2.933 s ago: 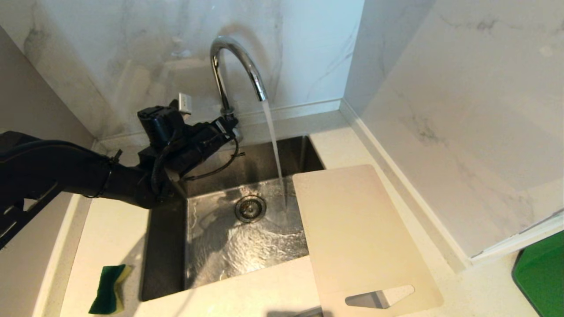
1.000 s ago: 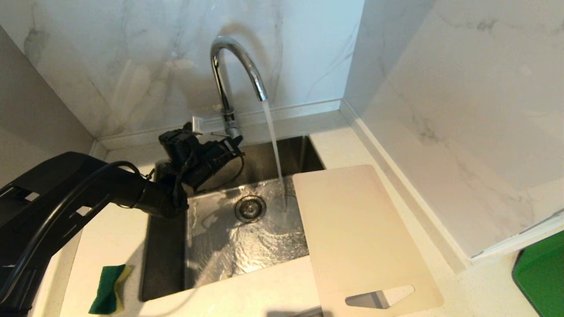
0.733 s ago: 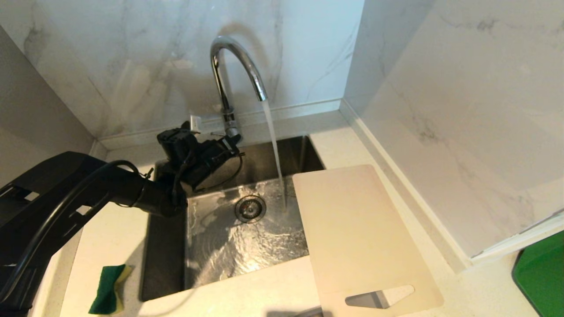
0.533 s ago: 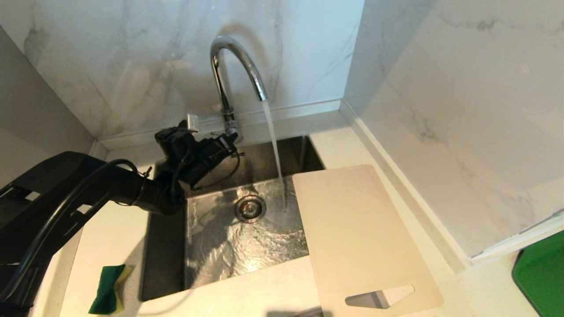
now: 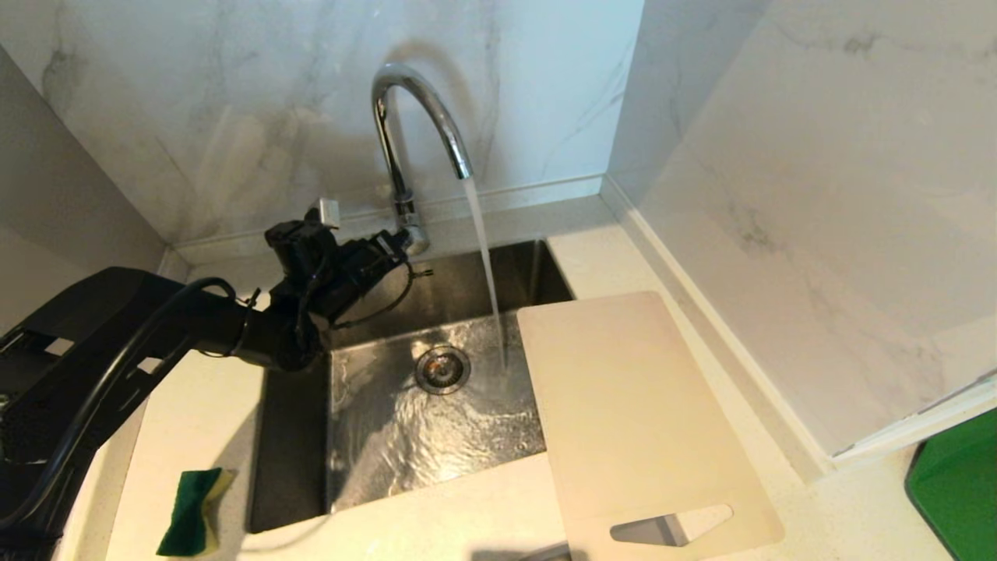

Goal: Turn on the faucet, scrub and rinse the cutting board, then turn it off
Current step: Turn off the tap

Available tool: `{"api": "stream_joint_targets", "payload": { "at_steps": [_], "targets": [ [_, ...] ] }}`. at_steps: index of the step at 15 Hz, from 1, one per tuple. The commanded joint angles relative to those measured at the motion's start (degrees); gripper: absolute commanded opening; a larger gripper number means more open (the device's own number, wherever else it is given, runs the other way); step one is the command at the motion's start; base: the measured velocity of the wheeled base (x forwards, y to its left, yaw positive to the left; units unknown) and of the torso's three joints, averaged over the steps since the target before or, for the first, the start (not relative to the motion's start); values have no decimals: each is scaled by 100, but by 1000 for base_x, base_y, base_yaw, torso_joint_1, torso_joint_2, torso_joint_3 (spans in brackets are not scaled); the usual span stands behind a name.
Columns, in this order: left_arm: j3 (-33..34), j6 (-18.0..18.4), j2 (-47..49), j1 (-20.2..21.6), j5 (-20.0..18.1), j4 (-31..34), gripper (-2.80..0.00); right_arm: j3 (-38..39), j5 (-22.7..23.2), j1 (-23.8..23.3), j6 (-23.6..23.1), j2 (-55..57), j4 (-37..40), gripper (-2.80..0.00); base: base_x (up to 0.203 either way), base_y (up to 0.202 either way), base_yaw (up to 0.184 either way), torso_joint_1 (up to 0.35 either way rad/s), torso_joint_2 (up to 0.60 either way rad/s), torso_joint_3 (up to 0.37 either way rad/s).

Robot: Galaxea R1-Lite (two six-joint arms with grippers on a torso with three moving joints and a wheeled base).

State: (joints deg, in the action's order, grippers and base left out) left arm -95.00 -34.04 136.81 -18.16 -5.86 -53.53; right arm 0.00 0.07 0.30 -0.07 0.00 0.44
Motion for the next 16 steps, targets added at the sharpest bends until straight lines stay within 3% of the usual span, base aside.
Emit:
{"api": "stream_joint_targets", "payload": {
  "at_steps": [1,16],
  "targets": [
    [-71,-24,56,14,-2,-27,-280,4,1,5,-1,0,0,-280,0,0,0,0,0,0],
    [-891,-7,486,315,15,223,-280,9,1,5,-1,0,0,-280,0,0,0,0,0,0]
  ]
}}
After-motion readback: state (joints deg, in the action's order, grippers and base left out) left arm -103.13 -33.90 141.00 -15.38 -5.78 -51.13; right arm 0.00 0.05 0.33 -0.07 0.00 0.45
